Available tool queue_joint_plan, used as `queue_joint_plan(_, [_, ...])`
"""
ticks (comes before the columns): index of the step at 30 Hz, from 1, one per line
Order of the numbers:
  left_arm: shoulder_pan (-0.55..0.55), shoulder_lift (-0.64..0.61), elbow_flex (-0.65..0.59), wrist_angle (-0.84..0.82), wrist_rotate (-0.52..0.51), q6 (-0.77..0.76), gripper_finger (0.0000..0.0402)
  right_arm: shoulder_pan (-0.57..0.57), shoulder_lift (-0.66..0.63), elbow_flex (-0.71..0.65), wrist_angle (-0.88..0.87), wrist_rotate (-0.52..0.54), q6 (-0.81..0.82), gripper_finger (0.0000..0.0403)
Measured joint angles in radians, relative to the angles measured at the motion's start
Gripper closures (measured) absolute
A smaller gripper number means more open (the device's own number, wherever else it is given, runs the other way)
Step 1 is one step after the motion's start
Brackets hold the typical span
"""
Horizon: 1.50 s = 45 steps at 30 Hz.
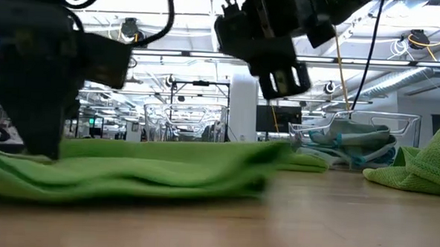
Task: Fold microfiber towels
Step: Fold the bottom left green microfiber towel
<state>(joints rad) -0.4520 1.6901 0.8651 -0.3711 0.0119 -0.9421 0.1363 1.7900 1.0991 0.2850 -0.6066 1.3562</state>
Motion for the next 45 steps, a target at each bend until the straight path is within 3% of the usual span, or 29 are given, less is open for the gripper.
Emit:
queue_joint_plan(14, [0.002,-0.186,0.083,-0.344,-0.166,0.179,0.0397,-0.141,-0.279,0.008,-0.072,0.241,-0.434,0.0177])
queue_joint_plan(19, [0.004,-0.197,0.166,-0.397,-0.208,0.267,0.0397,-0.158,-0.277,0.049,-0.227,0.241,-0.55,0.0177])
queue_joint_plan(26, [0.011,-0.197,0.31,-0.55,-0.279,0.35,0.0397,-0.147,-0.269,0.054,-0.261,0.242,-0.647,0.0177])
queue_joint_plan(31, [0.04,-0.198,0.415,-0.631,-0.285,0.366,0.0397,-0.146,-0.268,0.103,-0.264,0.244,-0.695,0.0177])
queue_joint_plan(40, [0.097,-0.197,0.597,-0.708,-0.278,0.373,0.0397,-0.146,-0.268,0.286,-0.463,0.294,-0.899,0.0176])
queue_joint_plan(45, [0.131,-0.197,0.697,-0.711,-0.265,0.388,0.0397,-0.146,-0.268,0.307,-0.45,0.294,-0.934,0.0153])
